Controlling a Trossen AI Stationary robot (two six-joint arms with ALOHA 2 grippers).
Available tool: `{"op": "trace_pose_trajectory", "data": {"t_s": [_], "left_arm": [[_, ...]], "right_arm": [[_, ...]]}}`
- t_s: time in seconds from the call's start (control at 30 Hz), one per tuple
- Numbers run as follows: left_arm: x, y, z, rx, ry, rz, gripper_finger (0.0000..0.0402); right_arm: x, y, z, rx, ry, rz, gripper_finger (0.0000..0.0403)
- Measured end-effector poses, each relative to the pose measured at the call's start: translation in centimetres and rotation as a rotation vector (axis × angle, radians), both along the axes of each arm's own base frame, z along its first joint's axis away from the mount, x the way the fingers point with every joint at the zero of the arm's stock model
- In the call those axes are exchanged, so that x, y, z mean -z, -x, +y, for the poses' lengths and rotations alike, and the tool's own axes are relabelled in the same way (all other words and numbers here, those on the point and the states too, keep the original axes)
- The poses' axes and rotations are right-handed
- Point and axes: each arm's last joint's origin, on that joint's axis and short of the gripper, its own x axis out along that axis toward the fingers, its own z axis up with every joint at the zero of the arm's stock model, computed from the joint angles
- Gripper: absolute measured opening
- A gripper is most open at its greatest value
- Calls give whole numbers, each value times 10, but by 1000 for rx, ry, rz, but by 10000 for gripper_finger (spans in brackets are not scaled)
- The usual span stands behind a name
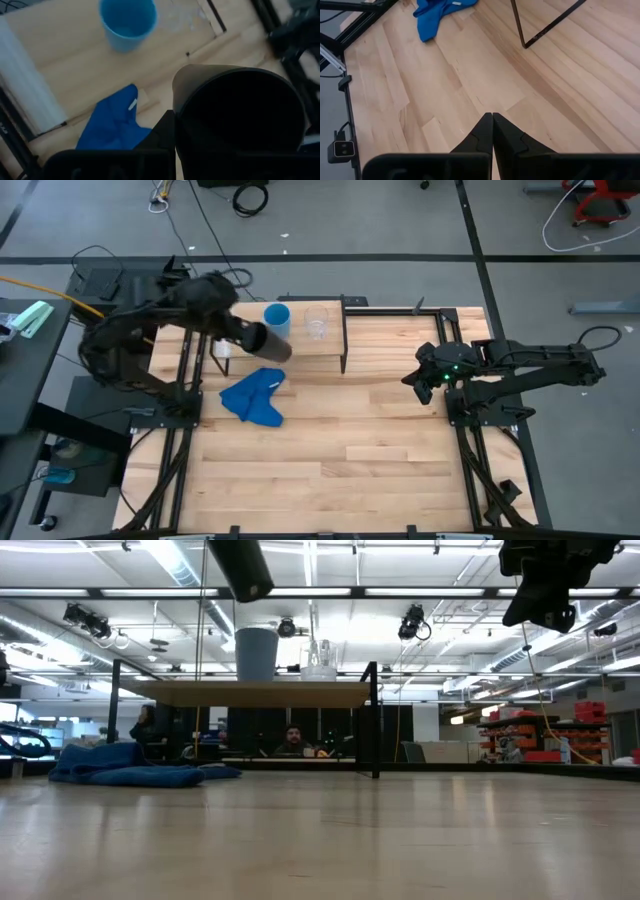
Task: Stack small to large cups/mugs on shelf
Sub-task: Put the black cup on the shelf
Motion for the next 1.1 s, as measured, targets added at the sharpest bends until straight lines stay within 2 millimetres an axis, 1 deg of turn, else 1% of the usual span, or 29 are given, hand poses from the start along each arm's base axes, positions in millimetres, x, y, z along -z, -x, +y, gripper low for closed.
{"op": "trace_pose_trajectory", "data": {"t_s": [0.13, 0.33, 0.4, 0.47, 0.63, 0.73, 0.93, 1.1], "left_arm": [[-11, 27, 7, -84, -48, -52, 9], [-24, 67, 18, -282, -161, -96, 9], [-26, 76, 22, -346, -184, -100, 9], [-26, 81, 28, -406, -200, -92, 9], [-24, 88, 49, -512, -222, -36, 9], [-20, 88, 64, -542, -203, -1, 9], [-7, 79, 94, -463, -53, 2, 9], [2, 70, 111, -440, -31, 54, 9]], "right_arm": [[0, 0, 0, -4, 4, 1, 12], [0, 0, 0, -4, 4, 0, 12], [0, 0, 0, -4, 4, 0, 12], [0, 0, 0, -3, 3, 0, 12], [0, 0, 0, 8, -8, -1, 12], [0, 0, 0, 14, -15, -1, 12], [0, 0, 0, 21, -22, -2, 12], [0, 0, 0, 29, -30, -4, 12]]}}
